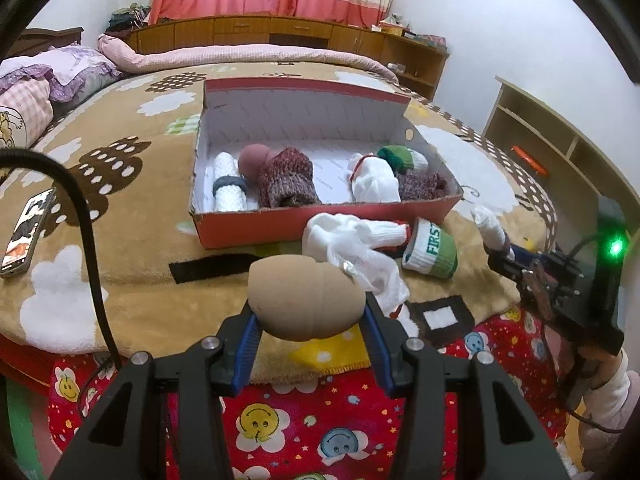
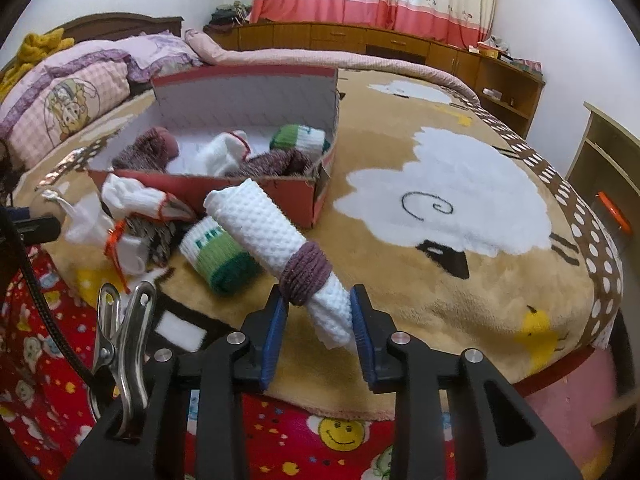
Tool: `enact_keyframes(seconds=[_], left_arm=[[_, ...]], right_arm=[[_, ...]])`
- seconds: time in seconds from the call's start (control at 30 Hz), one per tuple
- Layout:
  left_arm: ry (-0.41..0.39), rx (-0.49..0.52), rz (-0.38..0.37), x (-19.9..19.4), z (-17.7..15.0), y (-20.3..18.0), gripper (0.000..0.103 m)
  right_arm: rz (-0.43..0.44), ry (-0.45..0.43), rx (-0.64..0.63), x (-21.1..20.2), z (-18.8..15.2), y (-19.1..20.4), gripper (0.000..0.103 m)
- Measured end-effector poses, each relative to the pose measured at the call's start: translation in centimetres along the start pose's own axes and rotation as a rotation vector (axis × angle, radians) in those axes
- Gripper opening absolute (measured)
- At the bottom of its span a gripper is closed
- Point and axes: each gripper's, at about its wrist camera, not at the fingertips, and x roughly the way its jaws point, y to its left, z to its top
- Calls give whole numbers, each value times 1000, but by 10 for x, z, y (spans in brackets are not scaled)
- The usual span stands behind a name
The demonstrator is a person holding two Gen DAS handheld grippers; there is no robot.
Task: Organize soft objects
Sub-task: 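Lift the mesh roll and beige ball and carry both toward the shoebox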
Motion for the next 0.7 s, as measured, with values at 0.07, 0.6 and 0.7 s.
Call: enact_keyframes(seconds=[0.07, 0.6, 0.7], left_arm=[[-4, -1, 3, -2, 1, 0, 50], [-52, 5, 20, -9, 27, 1, 50], [-58, 6, 22, -7, 35, 2, 50]], right_arm=[[16, -8, 5, -3, 3, 1, 33], [75, -38, 10, -12, 22, 12, 33], [81, -42, -1, -11, 29, 14, 33]])
